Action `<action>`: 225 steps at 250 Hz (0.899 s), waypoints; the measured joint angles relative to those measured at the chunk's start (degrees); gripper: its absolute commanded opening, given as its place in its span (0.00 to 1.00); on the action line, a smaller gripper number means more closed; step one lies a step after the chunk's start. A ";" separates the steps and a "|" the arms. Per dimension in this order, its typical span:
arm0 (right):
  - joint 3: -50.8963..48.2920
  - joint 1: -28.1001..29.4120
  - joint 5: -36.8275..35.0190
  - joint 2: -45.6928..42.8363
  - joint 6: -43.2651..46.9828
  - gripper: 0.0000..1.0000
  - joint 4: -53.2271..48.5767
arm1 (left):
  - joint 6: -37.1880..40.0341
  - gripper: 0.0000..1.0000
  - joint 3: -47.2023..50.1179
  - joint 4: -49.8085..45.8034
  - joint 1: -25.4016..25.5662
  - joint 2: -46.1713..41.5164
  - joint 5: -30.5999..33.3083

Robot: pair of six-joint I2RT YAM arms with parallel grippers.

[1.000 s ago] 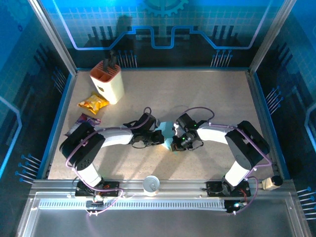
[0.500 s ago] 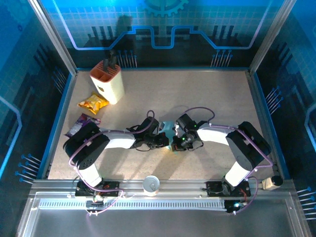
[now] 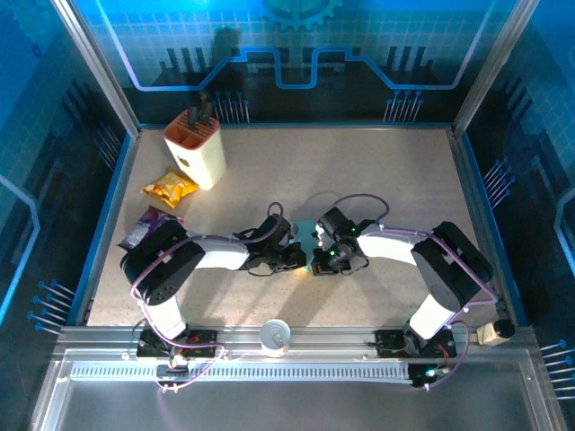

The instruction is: Fold a paper plane with a square sheet of paper (fold left side to right side)

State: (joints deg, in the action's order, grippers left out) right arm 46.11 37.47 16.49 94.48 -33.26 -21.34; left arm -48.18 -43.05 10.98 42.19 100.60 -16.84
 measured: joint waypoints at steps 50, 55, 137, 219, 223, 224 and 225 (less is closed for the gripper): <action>0.52 0.13 -1.33 0.00 0.02 0.00 -0.90 | -0.68 0.00 0.00 -0.20 0.09 0.00 0.94; 0.55 0.13 -1.40 0.00 0.02 0.00 -0.92 | -0.96 0.00 0.00 -0.20 0.09 0.00 0.98; 1.07 0.13 -2.78 0.00 0.09 0.00 -1.62 | -1.31 0.00 0.13 0.04 -3.34 0.20 0.13; 1.16 0.13 -3.02 -0.02 0.22 0.00 -1.57 | 0.52 0.00 3.30 0.90 -11.91 -1.90 -2.21; 1.18 0.13 -3.02 -0.02 0.22 0.00 -1.57 | 0.68 0.00 3.48 0.74 -12.28 -2.14 -2.01; 1.16 0.13 -3.02 -0.02 0.22 0.00 -1.57 | 0.70 0.00 3.50 0.70 -12.37 -2.19 -1.97; 1.16 0.13 -3.02 -0.02 0.22 0.00 -1.57 | 0.72 0.00 3.52 0.66 -12.44 -2.23 -1.95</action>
State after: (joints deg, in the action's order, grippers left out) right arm 47.27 37.60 13.47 94.45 -33.04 -22.92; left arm -47.46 -39.53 11.64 29.76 98.37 -18.79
